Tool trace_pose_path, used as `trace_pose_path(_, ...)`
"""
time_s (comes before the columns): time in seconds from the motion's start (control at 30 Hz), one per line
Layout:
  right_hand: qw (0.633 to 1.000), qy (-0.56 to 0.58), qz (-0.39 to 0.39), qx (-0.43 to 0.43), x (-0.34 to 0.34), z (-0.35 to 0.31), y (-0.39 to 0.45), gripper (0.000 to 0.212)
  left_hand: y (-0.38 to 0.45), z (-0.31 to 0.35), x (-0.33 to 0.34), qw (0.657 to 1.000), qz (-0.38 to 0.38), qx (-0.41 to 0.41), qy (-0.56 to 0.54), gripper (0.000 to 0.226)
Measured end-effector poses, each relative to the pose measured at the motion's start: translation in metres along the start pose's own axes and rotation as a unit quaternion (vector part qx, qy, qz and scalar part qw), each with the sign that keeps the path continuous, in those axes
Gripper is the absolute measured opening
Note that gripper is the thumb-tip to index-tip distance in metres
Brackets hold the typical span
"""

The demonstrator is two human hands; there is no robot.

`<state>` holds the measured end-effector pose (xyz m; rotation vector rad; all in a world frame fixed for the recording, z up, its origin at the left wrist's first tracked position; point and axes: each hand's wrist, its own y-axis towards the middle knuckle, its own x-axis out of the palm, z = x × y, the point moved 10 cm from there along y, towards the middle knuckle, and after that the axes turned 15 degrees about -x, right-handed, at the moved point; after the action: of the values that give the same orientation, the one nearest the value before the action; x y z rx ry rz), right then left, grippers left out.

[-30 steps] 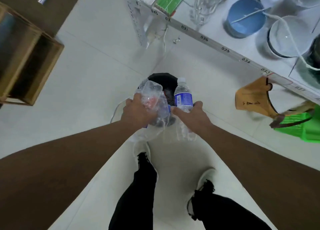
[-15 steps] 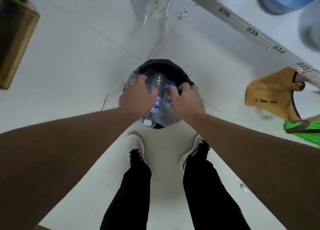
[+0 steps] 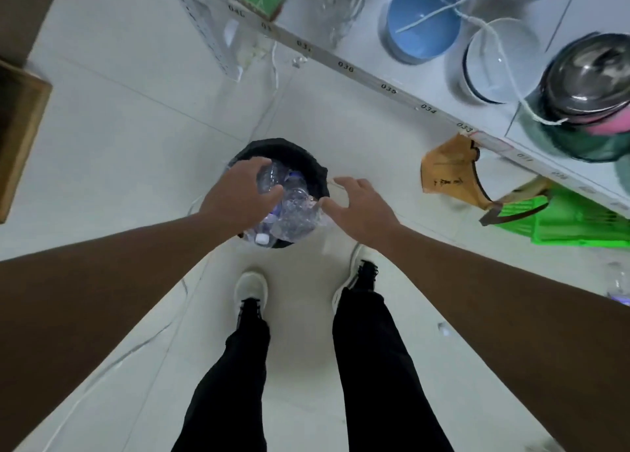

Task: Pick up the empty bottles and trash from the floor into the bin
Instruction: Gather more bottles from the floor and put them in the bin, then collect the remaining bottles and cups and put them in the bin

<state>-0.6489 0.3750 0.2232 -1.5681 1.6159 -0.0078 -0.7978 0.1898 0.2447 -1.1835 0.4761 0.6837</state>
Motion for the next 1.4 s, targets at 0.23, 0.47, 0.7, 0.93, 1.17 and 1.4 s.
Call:
trace_pose_path(0.23,0.994,0.04,0.087,0.059,-0.024,0.02,-0.087,0.089,-0.048,0.029,-0.007,0.992,-0.053,0.077,0.08,0.09)
trace_pose_path(0.47,0.973,0.096,0.156,0.144,-0.028,0.059,-0.212,0.1,-0.111,0.082,0.02,0.971,-0.072,0.172,0.148,0.098)
trace_pose_path(0.7,0.939,0.158,0.222,0.209,-0.013,0.14,-0.343,0.098,-0.198,0.147,0.115,0.93,-0.1,0.237,0.261,0.097)
trace_pose_path(0.93,0.911,0.185,0.251,0.272,0.015,0.246,-0.514,0.097,-0.315,0.201,0.268,0.836,-0.109,0.317,0.435,0.1)
trace_pose_path(1.17,0.888,0.185,0.259,0.33,0.031,0.345,-0.672,0.101,-0.438,0.25,0.417,0.779,-0.116,0.377,0.488,0.099)
trace_pose_path(1.4,0.852,0.231,0.276,0.38,0.056,0.416,-0.76,0.103,-0.498,0.301,0.538,0.794,-0.147,0.373,0.457,0.108)
